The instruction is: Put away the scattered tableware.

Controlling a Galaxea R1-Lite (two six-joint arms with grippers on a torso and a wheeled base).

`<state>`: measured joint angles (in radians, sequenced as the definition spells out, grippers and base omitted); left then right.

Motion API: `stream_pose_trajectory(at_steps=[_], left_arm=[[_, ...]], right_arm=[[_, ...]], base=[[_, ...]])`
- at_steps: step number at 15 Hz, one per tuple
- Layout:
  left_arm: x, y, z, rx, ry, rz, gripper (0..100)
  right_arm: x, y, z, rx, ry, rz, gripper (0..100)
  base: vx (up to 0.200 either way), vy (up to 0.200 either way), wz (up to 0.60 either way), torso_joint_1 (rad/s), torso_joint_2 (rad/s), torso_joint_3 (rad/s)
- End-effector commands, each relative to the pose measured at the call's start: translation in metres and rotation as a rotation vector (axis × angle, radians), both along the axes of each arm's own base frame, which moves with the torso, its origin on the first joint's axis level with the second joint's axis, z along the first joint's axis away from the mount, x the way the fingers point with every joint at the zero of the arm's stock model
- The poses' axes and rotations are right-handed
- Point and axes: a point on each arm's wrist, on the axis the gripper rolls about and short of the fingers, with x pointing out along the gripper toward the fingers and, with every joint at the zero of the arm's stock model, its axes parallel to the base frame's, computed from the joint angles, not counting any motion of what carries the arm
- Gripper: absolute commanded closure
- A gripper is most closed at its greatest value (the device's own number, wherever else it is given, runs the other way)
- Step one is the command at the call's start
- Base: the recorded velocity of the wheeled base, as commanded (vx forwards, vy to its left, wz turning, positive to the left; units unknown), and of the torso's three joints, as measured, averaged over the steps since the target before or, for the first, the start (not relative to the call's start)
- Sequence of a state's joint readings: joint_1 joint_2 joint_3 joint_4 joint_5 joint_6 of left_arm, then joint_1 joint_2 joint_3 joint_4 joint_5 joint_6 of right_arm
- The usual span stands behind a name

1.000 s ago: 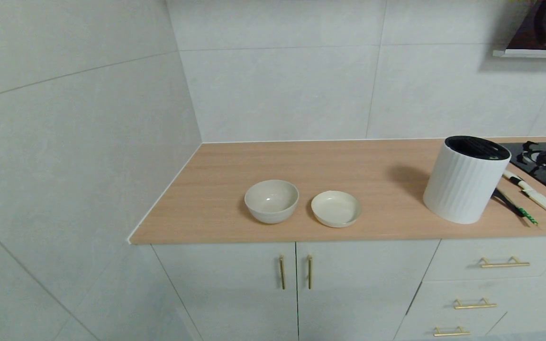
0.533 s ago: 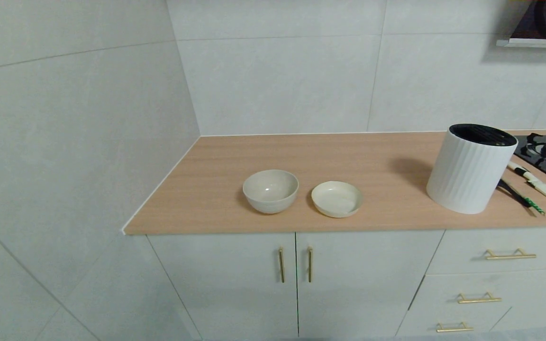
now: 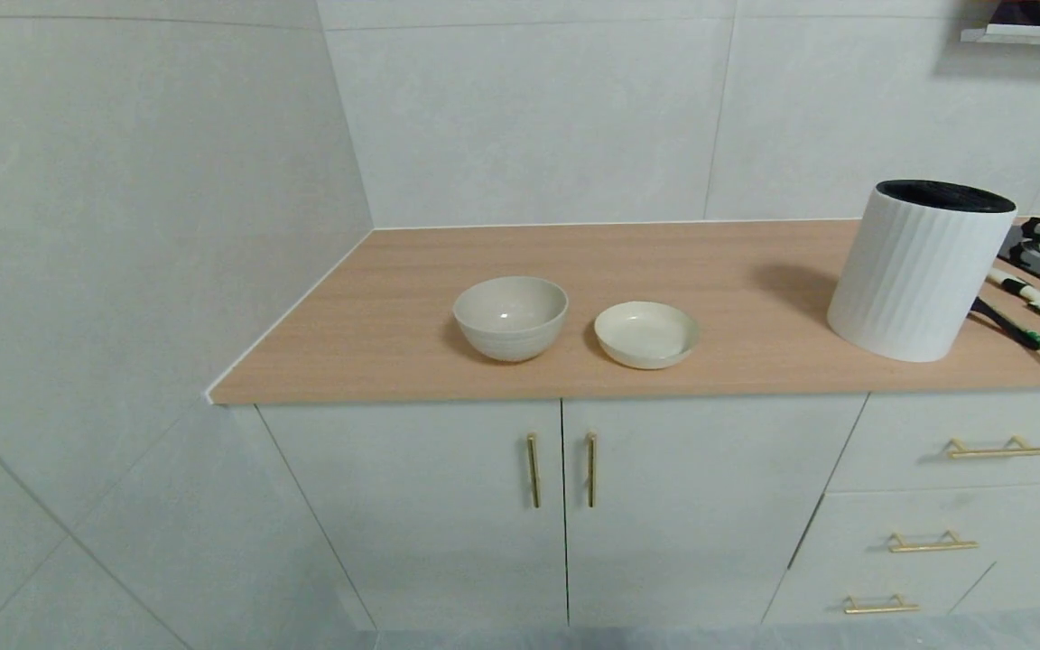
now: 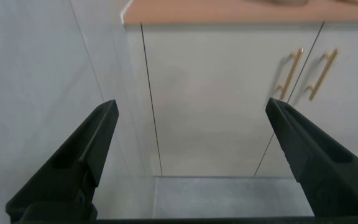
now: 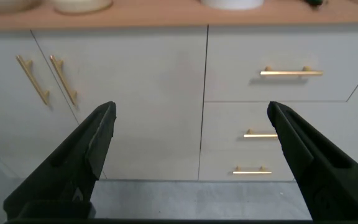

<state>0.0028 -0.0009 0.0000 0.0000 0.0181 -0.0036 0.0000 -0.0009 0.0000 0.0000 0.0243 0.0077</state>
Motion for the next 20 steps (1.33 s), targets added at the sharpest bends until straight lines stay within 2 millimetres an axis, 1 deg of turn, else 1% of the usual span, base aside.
stream_pose_trajectory(at_steps=[1,12,18,20], left_arm=[[0.0001,0.0000,0.0000,-0.001,0.001,0.001,0],[0.0001,0.0000,0.0000,0.001,0.001,0.001,0],[0.0001,0.0000,-0.0001,0.001,0.002,0.001,0],[0.0001,0.0000,-0.0001,0.001,0.002,0.001,0]], right_arm=[[0.0001,0.0000,0.0000,0.000,0.001,0.000,0],[0.0001,0.0000,0.0000,0.000,0.001,0.000,0],[0.0001,0.0000,0.0000,0.000,0.001,0.000,0],[0.0001,0.0000,0.0000,0.000,0.001,0.000,0]], base=[[0.000,0.000,0.00,-0.212,0.51,0.286],[0.000,0.000,0.00,-0.181,0.48,0.296],[0.000,0.000,0.00,-0.114,0.44,0.316],[0.000,0.000,0.00,-0.032,0.15,0.102]])
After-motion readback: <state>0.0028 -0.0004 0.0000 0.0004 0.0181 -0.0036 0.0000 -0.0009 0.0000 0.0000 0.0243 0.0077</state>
